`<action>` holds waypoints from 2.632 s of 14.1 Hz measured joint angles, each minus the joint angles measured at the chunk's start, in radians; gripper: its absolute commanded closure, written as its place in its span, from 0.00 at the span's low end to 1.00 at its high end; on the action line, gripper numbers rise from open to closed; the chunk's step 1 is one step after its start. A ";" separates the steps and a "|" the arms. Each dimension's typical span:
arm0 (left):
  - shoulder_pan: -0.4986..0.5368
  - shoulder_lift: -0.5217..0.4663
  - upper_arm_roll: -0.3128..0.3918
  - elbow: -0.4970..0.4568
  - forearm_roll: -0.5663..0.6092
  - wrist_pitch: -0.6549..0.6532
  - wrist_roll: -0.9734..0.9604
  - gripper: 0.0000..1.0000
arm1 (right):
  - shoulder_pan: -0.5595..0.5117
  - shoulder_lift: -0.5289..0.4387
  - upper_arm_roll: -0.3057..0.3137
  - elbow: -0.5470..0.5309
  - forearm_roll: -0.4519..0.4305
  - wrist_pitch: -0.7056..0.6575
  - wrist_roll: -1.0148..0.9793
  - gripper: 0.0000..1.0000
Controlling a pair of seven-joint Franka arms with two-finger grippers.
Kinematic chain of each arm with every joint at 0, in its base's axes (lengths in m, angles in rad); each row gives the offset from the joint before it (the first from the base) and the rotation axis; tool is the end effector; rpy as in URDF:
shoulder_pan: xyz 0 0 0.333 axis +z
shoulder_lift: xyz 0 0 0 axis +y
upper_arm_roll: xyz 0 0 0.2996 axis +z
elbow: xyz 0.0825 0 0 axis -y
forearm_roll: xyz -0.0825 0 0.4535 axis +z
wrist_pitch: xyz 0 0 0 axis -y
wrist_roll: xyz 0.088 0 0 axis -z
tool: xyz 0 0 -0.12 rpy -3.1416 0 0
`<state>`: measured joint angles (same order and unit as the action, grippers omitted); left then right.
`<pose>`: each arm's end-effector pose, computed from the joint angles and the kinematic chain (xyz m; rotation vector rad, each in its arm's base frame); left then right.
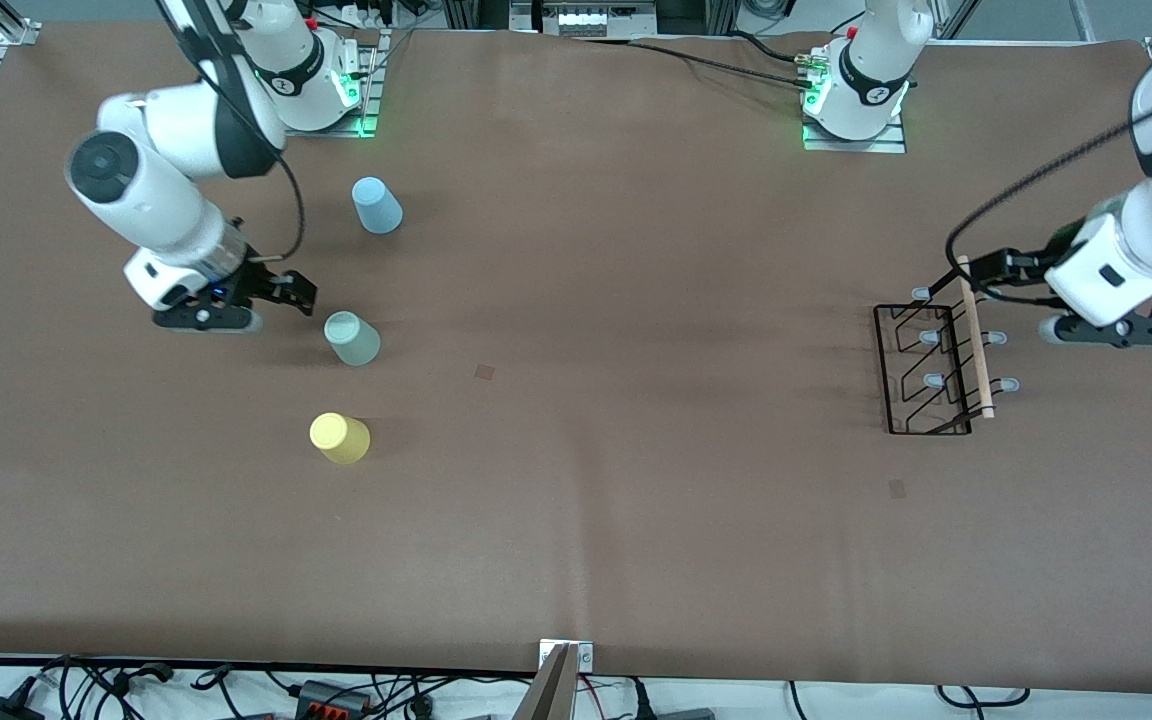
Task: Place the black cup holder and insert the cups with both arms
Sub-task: 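Grasp the teal cup with the right gripper while the left gripper grasps the dowel, then place the rack with the left gripper while the right gripper lifts the cup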
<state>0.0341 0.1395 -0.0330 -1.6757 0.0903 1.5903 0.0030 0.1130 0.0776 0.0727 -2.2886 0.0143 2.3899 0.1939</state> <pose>0.6425 0.0121 0.4524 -3.0377 0.0214 0.3431 0.5627 0.1064 0.2414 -3.1216 0.0294 -0.0320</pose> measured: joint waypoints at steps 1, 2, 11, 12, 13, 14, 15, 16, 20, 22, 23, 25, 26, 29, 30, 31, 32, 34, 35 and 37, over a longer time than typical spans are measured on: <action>0.010 0.015 0.001 -0.002 0.028 0.022 0.000 0.00 | 0.000 0.031 0.000 0.002 0.000 0.030 0.000 0.00; 0.019 0.029 0.001 -0.009 0.039 0.052 0.000 0.00 | 0.000 0.063 -0.002 0.006 0.000 0.054 0.000 0.00; 0.062 0.019 -0.001 -0.280 0.046 0.392 0.001 0.05 | 0.050 0.141 -0.002 0.076 0.000 0.075 0.097 0.00; 0.063 0.009 -0.001 -0.316 0.046 0.438 0.001 0.07 | 0.055 0.144 -0.002 0.076 0.000 0.075 0.106 0.00; 0.065 -0.001 -0.001 -0.349 0.046 0.481 0.001 0.07 | 0.064 0.149 -0.001 0.076 0.000 0.075 0.114 0.00; 0.067 -0.009 -0.001 -0.381 0.046 0.523 0.001 0.07 | 0.078 0.155 -0.001 0.076 0.000 0.075 0.124 0.00; 0.071 -0.015 -0.001 -0.412 0.046 0.567 0.001 0.07 | 0.093 0.161 -0.001 0.075 0.000 0.078 0.137 0.00; 0.074 -0.017 -0.001 -0.440 0.046 0.608 0.001 0.07 | 0.105 0.169 -0.001 0.074 0.000 0.088 0.148 0.00; 0.087 -0.018 -0.002 -0.496 0.046 0.677 0.001 0.16 | 0.114 0.195 -0.006 0.045 0.000 0.142 0.154 0.00; 0.089 -0.018 -0.002 -0.507 0.046 0.685 0.000 0.33 | 0.110 0.197 -0.013 0.031 0.000 0.151 0.152 0.00; 0.089 -0.018 -0.002 -0.509 0.046 0.686 0.000 0.43 | 0.109 0.197 -0.015 0.027 -0.001 0.152 0.152 0.00; 0.089 -0.019 -0.002 -0.512 0.046 0.687 0.000 0.56 | 0.108 0.197 -0.017 0.019 -0.001 0.160 0.152 0.00; 0.089 -0.020 -0.002 -0.512 0.046 0.687 0.000 0.62 | 0.108 0.197 -0.017 0.011 -0.001 0.172 0.152 0.00; 0.089 -0.020 -0.003 -0.514 0.046 0.687 0.000 0.77 | 0.108 0.198 -0.017 -0.025 -0.001 0.213 0.152 0.00; 0.089 -0.021 -0.003 -0.515 0.046 0.687 0.000 0.82 | 0.108 0.198 -0.017 -0.032 -0.001 0.218 0.152 0.00; 0.089 -0.021 -0.004 -0.516 0.045 0.687 0.000 0.89 | 0.108 0.199 -0.017 -0.036 -0.001 0.220 0.152 0.00; 0.089 -0.021 -0.005 -0.516 0.045 0.687 0.000 0.92 | 0.108 0.199 -0.017 -0.037 -0.001 0.220 0.152 0.00; 0.089 -0.021 -0.006 -0.517 0.045 0.687 0.000 0.94 | 0.108 0.199 -0.017 -0.038 -0.001 0.221 0.152 0.20; 0.090 -0.021 -0.006 -0.517 0.045 0.687 0.000 0.95 | 0.108 0.199 -0.017 -0.038 -0.001 0.221 0.152 0.46; 0.090 -0.025 -0.008 -0.514 0.045 0.688 0.000 0.96 | 0.108 0.200 -0.017 -0.038 -0.001 0.220 0.152 0.82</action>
<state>0.1237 0.1144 -0.0406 -2.1901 0.1357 2.2785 0.0031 0.2212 0.2773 0.0556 -2.3265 0.0134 2.6104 0.3458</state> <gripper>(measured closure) 0.837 0.203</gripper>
